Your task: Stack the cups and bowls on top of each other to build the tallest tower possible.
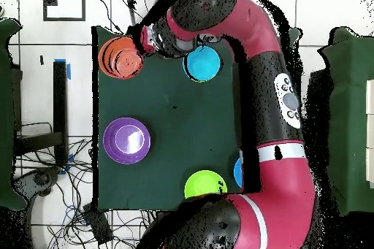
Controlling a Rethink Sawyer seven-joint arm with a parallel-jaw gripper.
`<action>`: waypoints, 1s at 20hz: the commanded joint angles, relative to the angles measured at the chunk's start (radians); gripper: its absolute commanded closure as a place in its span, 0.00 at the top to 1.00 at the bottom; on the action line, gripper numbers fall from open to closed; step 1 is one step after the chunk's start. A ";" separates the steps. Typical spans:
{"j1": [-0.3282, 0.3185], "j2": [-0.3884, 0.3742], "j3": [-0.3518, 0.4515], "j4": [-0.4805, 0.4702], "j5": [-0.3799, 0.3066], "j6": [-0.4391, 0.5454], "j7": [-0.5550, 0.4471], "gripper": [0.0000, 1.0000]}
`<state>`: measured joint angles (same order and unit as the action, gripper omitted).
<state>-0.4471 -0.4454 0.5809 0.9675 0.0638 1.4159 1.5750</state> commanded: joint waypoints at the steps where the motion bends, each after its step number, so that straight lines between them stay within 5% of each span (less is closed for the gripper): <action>1: -0.001 0.122 0.080 -0.189 -0.118 0.228 -0.321 0.00; 20: -0.011 0.239 0.222 -0.490 -0.311 0.537 -0.468 0.00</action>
<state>-0.4578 -0.2469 0.7095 0.5979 -0.1260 1.8071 1.5092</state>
